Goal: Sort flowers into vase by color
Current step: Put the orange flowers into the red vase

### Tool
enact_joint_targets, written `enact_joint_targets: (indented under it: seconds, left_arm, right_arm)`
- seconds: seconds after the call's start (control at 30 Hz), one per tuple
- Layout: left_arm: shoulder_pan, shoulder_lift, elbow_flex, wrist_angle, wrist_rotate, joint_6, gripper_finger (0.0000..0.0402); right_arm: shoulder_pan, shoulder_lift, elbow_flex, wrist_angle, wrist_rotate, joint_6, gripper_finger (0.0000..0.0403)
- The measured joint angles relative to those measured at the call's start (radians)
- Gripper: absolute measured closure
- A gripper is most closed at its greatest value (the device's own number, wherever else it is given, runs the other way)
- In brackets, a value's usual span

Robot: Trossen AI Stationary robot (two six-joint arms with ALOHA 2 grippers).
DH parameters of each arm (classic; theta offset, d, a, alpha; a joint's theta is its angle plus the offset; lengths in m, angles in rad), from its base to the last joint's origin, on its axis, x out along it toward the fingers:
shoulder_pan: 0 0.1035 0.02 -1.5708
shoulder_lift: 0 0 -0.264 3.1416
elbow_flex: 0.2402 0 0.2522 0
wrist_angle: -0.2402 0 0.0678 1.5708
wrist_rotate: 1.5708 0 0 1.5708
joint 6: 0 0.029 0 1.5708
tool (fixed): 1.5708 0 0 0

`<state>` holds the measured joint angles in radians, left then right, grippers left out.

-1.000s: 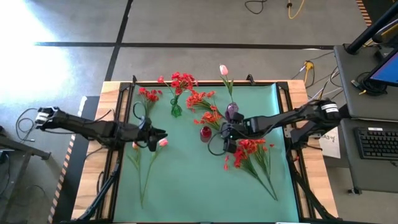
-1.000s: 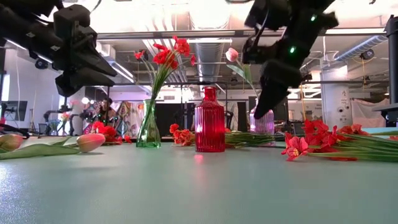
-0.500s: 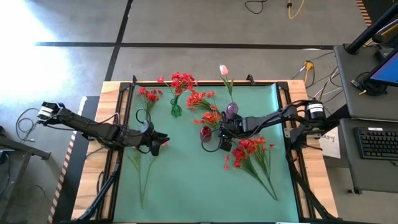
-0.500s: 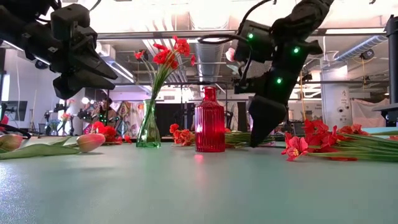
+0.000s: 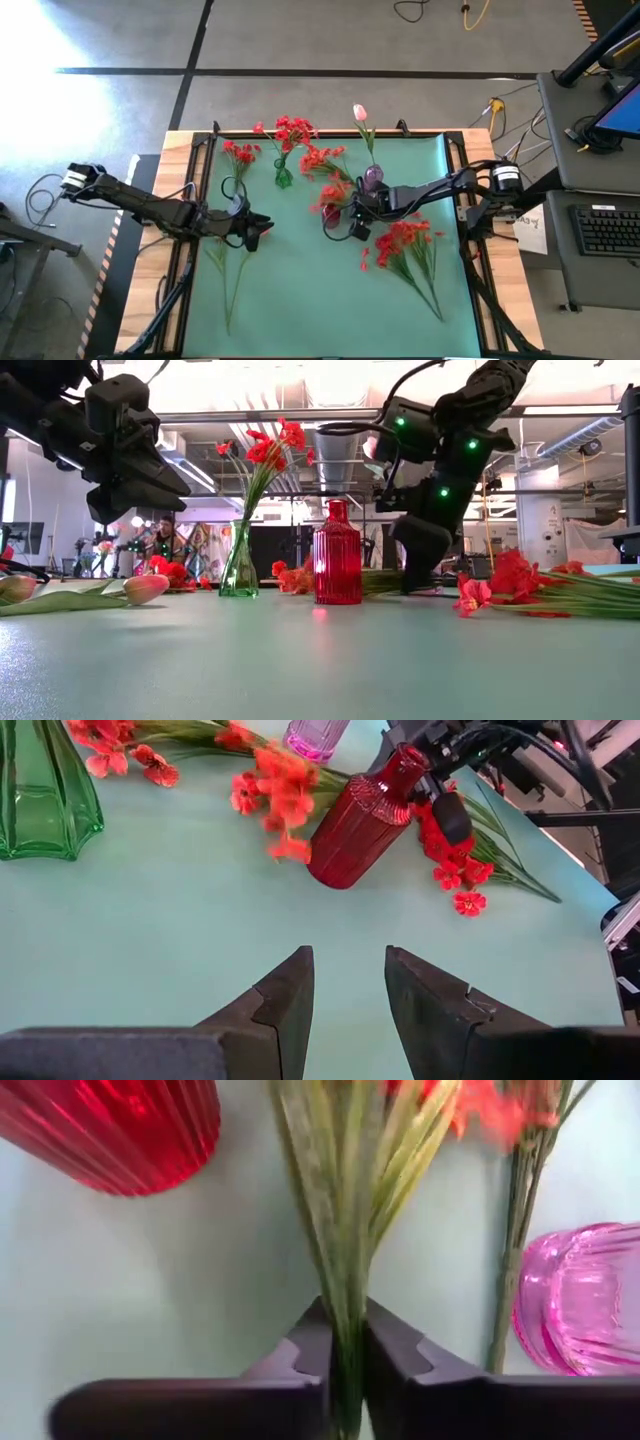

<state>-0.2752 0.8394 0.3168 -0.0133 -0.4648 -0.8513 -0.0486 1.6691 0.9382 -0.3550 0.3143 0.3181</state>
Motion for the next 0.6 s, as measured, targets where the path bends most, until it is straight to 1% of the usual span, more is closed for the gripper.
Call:
enact_joint_targets:
  seconds: [0.13,0.23,0.43,0.6]
  left_arm:
    - [0.000,0.000,0.000,0.000,0.000,0.000,0.0286]
    - [0.000,0.001,0.000,-0.001,0.000,0.000,0.0286]
    - [0.000,0.001,0.000,-0.001,0.000,0.000,0.0286]
    - [0.000,0.001,0.000,0.001,-0.015,0.000,0.0286]
  right_arm:
    - [0.000,-0.014,0.000,0.009,0.005,0.025,0.0378]
    - [0.000,-0.037,0.000,0.009,0.047,0.030,0.0372]
    - [0.000,-0.138,0.000,0.012,0.058,0.028,0.0371]
    - [0.014,-0.248,0.000,0.044,0.132,-0.006,0.0370]
